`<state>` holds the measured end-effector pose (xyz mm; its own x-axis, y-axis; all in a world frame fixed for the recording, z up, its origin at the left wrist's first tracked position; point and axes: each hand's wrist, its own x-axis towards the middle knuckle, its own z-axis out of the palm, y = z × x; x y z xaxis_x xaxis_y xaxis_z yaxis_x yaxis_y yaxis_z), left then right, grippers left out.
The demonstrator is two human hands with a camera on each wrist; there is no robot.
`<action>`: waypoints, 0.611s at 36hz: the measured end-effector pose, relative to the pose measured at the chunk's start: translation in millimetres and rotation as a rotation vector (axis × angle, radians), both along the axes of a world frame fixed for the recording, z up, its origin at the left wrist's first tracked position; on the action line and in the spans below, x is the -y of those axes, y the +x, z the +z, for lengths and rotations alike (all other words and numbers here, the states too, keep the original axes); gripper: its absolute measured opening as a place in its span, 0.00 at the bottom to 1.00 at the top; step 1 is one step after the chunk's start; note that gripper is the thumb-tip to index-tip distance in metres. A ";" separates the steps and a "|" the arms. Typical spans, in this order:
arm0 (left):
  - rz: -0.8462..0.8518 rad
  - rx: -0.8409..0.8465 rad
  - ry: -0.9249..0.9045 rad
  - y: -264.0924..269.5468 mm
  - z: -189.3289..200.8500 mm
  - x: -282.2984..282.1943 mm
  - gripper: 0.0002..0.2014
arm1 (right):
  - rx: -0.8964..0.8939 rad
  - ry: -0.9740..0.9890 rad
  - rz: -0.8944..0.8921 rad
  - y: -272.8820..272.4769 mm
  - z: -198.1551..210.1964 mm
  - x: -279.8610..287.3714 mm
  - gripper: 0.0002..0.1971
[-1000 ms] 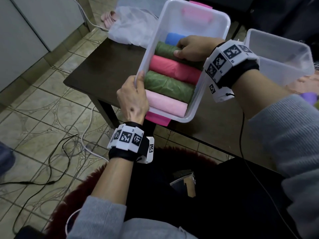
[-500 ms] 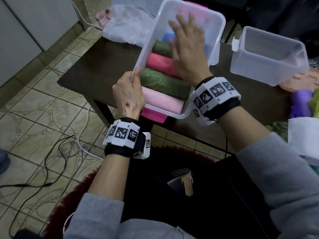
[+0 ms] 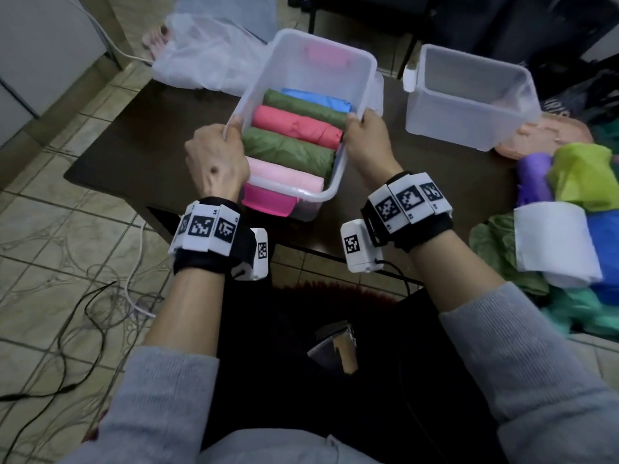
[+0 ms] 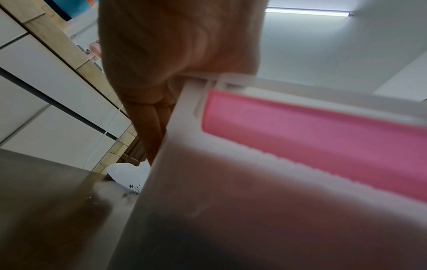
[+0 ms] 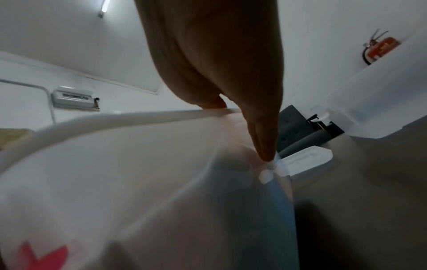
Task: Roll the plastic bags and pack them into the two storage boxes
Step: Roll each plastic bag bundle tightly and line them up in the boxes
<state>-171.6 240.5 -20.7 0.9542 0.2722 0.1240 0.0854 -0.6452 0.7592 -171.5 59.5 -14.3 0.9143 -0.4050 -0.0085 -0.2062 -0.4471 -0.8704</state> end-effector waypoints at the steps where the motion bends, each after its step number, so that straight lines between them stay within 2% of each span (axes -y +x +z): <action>1: 0.000 -0.013 -0.006 0.6 1.6 1.1 0.22 | 0.001 0.007 0.000 1.0 -1.2 0.8 0.15; 6: 0.000 -0.067 -0.018 3.7 7.7 5.4 0.20 | -0.020 0.029 0.005 4.1 -5.3 5.2 0.15; 11: 0.003 -0.112 -0.018 6.3 13.1 9.7 0.20 | -0.045 0.008 0.012 5.6 -6.6 9.4 0.08; 22: 0.055 -0.133 0.000 10.8 8.4 12.9 0.20 | -0.039 0.039 0.028 4.9 -7.8 9.1 0.07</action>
<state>-160.8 227.6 -12.3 0.9457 0.3250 -0.0028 0.2210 -0.6368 0.7387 -166.6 50.4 -22.1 0.9239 -0.3778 -0.0597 -0.2281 -0.4188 -0.8790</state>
